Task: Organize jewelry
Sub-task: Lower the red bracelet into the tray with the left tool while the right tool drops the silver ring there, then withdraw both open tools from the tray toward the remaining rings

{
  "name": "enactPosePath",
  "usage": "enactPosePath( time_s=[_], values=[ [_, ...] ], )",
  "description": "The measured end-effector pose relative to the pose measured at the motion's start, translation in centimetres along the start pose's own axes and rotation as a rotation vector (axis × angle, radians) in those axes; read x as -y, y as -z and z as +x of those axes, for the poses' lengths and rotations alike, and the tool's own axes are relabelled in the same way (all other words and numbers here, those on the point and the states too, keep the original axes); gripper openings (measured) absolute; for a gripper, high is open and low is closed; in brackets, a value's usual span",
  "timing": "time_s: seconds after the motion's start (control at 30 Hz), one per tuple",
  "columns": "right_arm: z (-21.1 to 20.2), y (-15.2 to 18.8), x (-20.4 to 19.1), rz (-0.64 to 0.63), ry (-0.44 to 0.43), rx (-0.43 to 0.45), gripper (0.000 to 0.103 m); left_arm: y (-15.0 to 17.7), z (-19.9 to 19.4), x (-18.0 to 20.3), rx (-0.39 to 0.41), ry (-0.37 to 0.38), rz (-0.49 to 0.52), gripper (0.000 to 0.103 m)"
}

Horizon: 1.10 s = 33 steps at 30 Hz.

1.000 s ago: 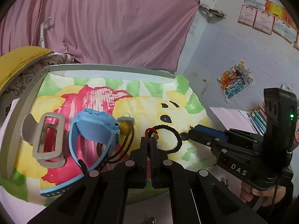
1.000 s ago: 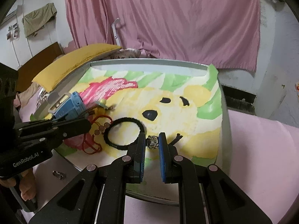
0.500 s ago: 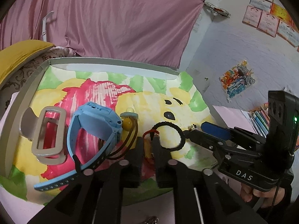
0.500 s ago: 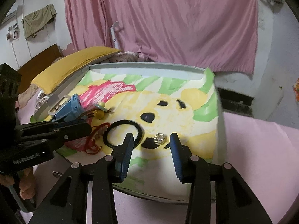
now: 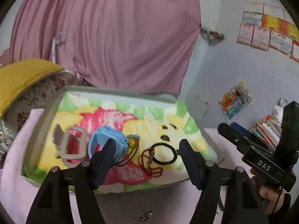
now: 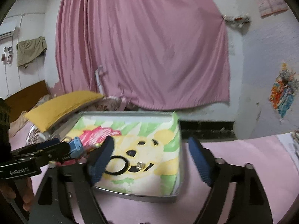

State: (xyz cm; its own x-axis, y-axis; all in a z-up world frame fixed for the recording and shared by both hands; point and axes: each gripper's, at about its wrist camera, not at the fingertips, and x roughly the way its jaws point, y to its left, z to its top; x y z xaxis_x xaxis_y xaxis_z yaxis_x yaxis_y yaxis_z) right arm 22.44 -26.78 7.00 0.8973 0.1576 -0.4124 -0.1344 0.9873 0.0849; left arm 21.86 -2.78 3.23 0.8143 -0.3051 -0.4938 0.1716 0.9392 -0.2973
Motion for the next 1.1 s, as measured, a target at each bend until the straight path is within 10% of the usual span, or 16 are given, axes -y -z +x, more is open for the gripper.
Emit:
enactPosePath(
  time_s=[0.3,1.1],
  values=[
    [-3.4,0.2,-0.4,-0.027,0.004,0.139,0.101,0.0,-3.9,-0.3,0.165,-0.062,0.02,0.102],
    [-8.1,3.5,-0.4,-0.178,-0.058,0.022,0.101,3.5,-7.1,0.5,0.074,-0.088,0.122,0.102]
  ],
)
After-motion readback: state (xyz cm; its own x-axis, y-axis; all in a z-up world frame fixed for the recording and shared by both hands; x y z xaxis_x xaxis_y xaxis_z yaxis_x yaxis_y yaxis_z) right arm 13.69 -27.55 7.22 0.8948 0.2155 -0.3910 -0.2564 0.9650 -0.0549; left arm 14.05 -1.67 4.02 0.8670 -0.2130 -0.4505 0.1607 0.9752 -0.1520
